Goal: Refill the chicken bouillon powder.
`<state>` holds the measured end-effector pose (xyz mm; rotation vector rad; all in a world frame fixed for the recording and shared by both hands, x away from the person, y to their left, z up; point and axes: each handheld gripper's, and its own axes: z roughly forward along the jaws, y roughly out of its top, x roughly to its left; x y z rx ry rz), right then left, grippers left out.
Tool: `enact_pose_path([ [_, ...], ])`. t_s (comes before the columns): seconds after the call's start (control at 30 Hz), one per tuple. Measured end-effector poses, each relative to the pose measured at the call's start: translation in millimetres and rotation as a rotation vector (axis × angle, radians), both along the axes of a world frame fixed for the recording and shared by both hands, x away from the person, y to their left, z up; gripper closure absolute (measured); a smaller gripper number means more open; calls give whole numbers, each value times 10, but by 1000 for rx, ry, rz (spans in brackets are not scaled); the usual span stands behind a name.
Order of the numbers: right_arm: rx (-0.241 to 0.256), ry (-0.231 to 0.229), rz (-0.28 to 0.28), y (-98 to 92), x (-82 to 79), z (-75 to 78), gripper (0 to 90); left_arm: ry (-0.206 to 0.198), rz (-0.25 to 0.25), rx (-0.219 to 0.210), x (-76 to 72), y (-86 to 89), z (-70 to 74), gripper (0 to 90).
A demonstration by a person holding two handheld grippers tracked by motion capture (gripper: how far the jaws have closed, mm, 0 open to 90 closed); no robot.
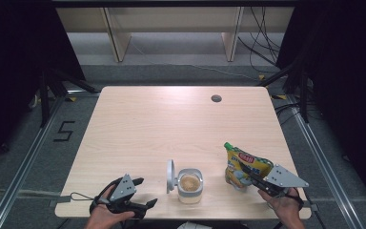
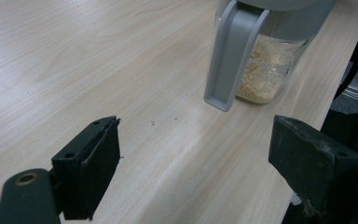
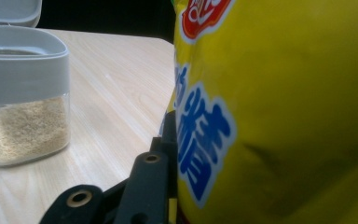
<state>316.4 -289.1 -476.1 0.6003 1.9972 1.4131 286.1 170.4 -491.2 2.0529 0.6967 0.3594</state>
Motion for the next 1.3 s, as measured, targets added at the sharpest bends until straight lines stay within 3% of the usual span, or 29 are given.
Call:
enact_pose_path([
  [0.07, 4, -25, -7, -20, -12, 7, 734, 0, 0, 0, 0, 0, 0, 160],
  [0.13, 7, 2, -22, -2, -56, 10, 698, 3, 5, -2, -5, -2, 0, 160],
  [0.17, -8, -17, -29, -11, -52, 23, 664, 8, 13, -2, -13, -4, 1, 160],
  [0.27, 5, 9, -55, -5, -90, 39, 515, 19, 22, -16, -21, -12, -3, 160],
  [0.37, 53, 58, -78, -5, -161, 47, 437, 8, 10, -3, -10, -3, -1, 160],
  [0.43, 32, 58, -92, -13, -210, 56, 397, 7, 11, -5, -11, -4, 0, 160],
  [0.53, 33, 66, -116, -43, -287, 63, 380, 8, 8, -5, -9, -4, -2, 160],
  [0.67, 59, 141, -137, -79, -369, 65, 338, -1, -1, -1, 3, 0, 1, 160],
  [0.7, 76, 172, -172, -80, -410, 62, 331, 4, 1, -7, 3, -4, -1, 160],
  [0.77, 58, 151, -176, -104, -428, 63, 320, 9, 12, -26, -4, -11, -1, 160],
  [0.8, 54, 172, -182, -110, -460, 68, 316, 26, 19, -31, -14, -10, 9, 160],
  [0.9, 58, 184, -198, -114, -510, 70, 299, 21, 23, -41, -17, -7, 46, 160],
  [0.93, 69, 213, -221, -104, -549, 69, 287, 20, 21, -64, -15, -17, 49, 160],
  [0.97, 45, 207, -209, -122, -542, 61, 278, 14, 15, -41, -8, -4, 71, 160],
  [1.0, 45, 209, -200, -121, -538, 46, 271, 17, 22, -56, -13, -17, 83, 160],
  [1.07, 22, 237, -213, -133, -562, 26, 257, 2, 5, -48, 9, -19, 113, 160],
  [1.1, 38, 258, -224, -124, -579, 23, 248, 17, 23, -52, 1, -27, 119, 160],
  [1.2, 43, 280, -224, -130, -606, 14, 235, 8, 25, -62, -8, -48, 171, 160],
  [1.23, 51, 310, -233, -122, -637, 11, 230, 20, 31, -60, -9, -54, 182, 160],
  [1.3, 27, 281, -222, -141, -628, 8, 223, 18, 36, -65, -16, -72, 199, 159],
])
